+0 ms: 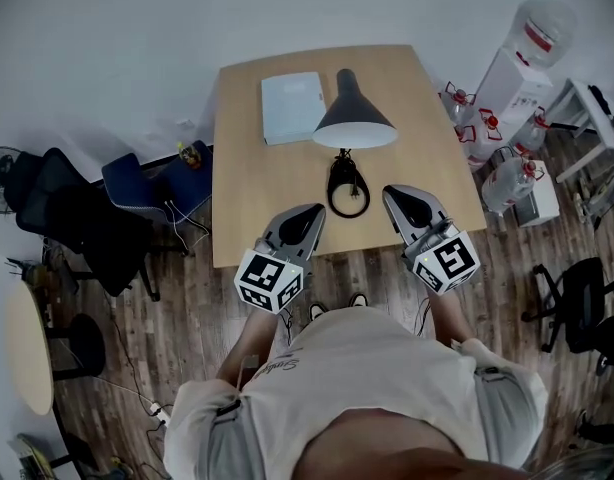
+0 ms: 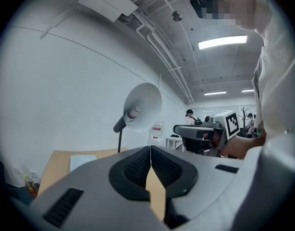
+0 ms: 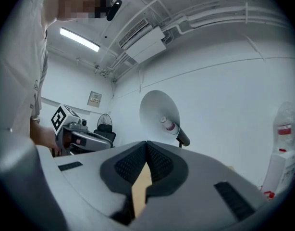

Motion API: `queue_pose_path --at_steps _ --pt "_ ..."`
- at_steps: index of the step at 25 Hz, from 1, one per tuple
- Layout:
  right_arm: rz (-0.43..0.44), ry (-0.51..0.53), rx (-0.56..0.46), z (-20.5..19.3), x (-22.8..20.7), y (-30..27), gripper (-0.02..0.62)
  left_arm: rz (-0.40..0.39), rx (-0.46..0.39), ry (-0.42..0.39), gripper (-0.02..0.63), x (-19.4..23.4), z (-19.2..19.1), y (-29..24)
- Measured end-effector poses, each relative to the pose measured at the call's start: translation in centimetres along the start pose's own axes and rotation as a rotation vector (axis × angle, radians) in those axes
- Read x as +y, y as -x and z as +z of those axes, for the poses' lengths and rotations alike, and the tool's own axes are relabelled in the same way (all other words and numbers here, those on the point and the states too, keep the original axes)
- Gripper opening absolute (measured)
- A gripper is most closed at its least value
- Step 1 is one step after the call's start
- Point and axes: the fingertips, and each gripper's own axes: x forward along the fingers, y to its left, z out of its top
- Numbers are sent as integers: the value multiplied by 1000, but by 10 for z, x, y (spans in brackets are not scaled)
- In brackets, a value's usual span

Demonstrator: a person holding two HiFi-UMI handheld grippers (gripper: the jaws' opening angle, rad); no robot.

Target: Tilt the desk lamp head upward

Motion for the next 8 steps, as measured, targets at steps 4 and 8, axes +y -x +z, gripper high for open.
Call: queue_pose_path --at_steps 4,8 --pt "2 0 2 0 -1 -3 -5 30 -5 13 16 9 -2 3" --pt "-13 2 1 -1 -5 -3 -5 43 -12 22 17 15 -4 4"
